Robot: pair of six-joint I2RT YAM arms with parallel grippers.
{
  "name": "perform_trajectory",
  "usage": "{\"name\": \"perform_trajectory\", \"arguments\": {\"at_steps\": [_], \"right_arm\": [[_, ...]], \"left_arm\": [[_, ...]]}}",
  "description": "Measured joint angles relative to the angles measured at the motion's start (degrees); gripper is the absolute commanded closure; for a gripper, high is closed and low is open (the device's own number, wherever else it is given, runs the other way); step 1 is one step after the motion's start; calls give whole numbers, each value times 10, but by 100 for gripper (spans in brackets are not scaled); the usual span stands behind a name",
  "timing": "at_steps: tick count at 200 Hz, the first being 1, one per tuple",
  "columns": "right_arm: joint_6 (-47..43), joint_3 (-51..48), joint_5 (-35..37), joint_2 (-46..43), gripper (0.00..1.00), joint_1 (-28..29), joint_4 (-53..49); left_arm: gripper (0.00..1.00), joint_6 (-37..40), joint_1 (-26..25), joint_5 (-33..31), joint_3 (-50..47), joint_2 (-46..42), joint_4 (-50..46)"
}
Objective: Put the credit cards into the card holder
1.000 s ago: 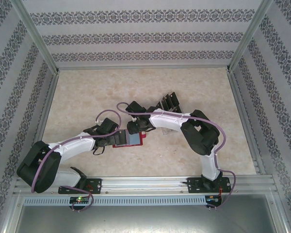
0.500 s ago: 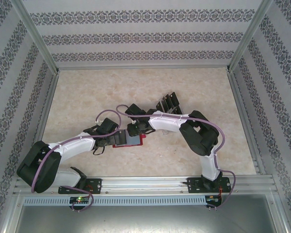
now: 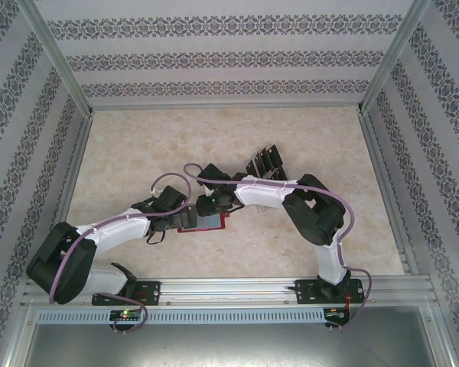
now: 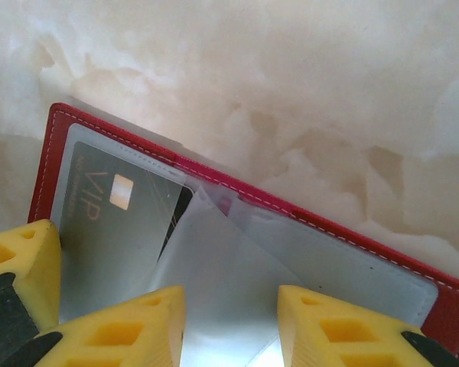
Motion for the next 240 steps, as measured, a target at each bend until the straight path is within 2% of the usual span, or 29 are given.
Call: {"name": "perform_trajectory", "arguments": {"at_steps": [22, 56, 93, 126, 161, 240], "right_arm": [[4, 0, -2, 0, 63, 0, 0], [6, 0, -4, 0, 63, 0, 1], [6, -1, -5, 0, 63, 0, 2], [6, -1, -5, 1, 62, 0, 3], [6, -1, -5, 1, 62, 0, 3], [6, -1, -5, 1, 62, 0, 5]], "left_arm": [[1, 0, 0, 0, 0, -21, -10], [1, 2, 0, 5, 0, -99, -33], [3, 18, -3, 47, 0, -151, -44], [3, 26, -56, 59, -5, -154, -53], [3, 26, -121, 39, -26, -157, -62], [3, 26, -158, 13, -38, -99, -37]]}}
